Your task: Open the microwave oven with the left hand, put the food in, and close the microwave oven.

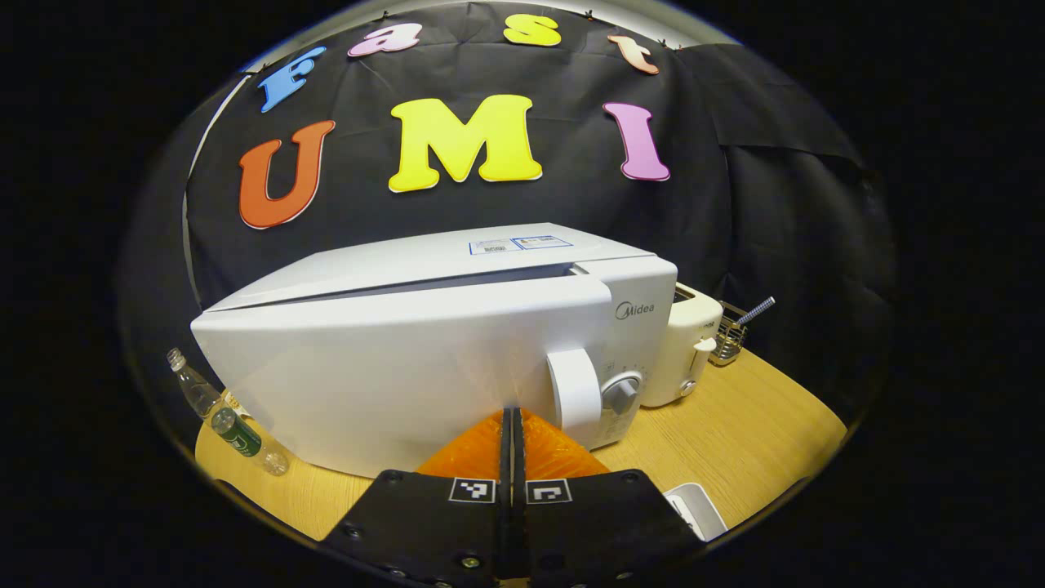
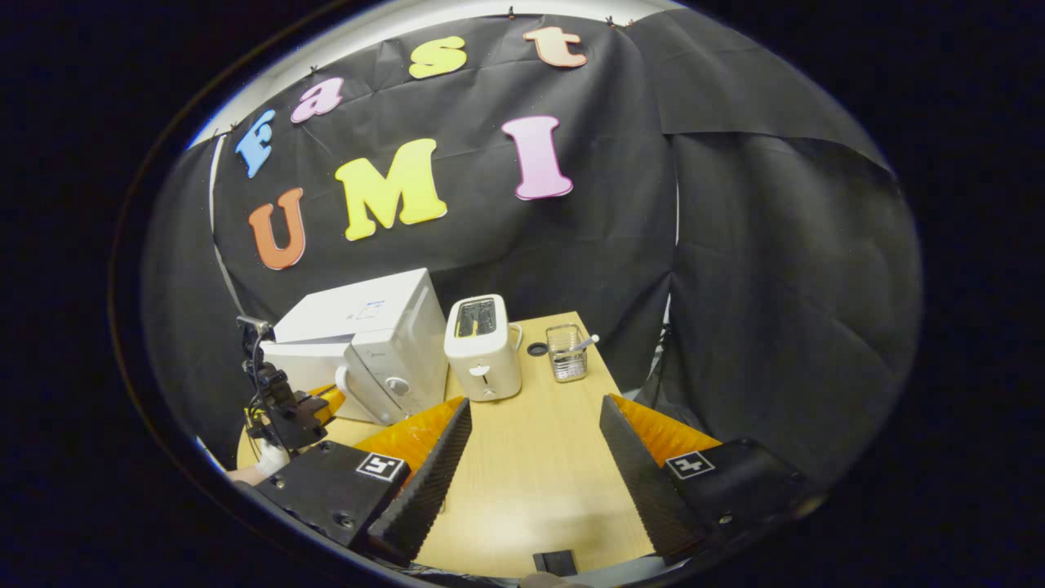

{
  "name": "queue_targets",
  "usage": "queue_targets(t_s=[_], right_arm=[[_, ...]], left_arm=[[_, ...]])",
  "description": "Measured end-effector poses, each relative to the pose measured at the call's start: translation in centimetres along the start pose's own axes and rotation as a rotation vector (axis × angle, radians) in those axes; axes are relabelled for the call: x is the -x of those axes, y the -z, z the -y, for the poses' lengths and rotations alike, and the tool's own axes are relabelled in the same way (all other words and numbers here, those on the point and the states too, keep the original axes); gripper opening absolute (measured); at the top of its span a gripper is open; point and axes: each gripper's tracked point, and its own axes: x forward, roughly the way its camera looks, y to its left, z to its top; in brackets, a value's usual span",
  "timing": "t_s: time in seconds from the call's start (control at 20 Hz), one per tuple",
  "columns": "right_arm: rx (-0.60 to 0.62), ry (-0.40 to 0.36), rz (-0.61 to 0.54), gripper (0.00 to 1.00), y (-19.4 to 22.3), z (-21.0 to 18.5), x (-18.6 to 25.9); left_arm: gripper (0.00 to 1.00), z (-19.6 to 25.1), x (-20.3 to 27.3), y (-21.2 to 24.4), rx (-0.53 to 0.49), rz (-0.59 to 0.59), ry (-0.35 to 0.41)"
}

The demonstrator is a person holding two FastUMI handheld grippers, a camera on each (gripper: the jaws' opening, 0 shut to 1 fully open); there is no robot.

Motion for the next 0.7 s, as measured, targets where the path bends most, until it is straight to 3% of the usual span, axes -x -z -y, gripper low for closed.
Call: queue_targets(t_s=[0.15,0.2,0.25,0.4,0.45,0.5,0.55,0.6,0.7], right_arm=[[-0.001,0.011,-0.005,1.00,-0.2,0.5,-0.4],[-0.004,0.012,-0.002,1.00,-0.4,0.6,-0.5],[-0.006,0.013,-0.004,1.00,-0.5,0.6,-0.6],[-0.010,0.009,-0.002,1.00,-0.8,0.4,-0.5],[-0.012,0.006,0.002,1.00,-0.9,0.2,-0.5],[-0.009,0.002,0.005,1.00,-1.1,0.0,-0.4],[-0.006,-0.002,0.012,0.91,-1.2,0.0,-0.4],[0.002,-0.002,0.009,1.00,-1.3,0.0,-0.3],[0.007,-0.004,0.020,1.00,-1.6,0.0,-0.3]], left_arm=[[0.00,-0.1,-0.9,-0.3,0.007,0.005,-0.014],[0.10,-0.1,-1.0,-0.2,0.009,0.008,-0.013],[0.00,0.0,-1.1,-0.2,0.003,0.009,-0.010],[0.00,-0.2,-1.1,-0.2,0.005,0.015,-0.016],[0.10,-0.2,-1.3,-0.4,0.007,0.014,-0.017],[0.00,-0.2,-1.6,-0.6,0.012,0.014,-0.017],[0.00,-0.3,-2.2,-0.7,0.007,0.005,-0.018],[0.00,-0.2,-1.8,-0.7,0.020,-0.001,-0.020],[0.00,-0.5,-1.8,-0.3,0.011,-0.014,-0.031]])
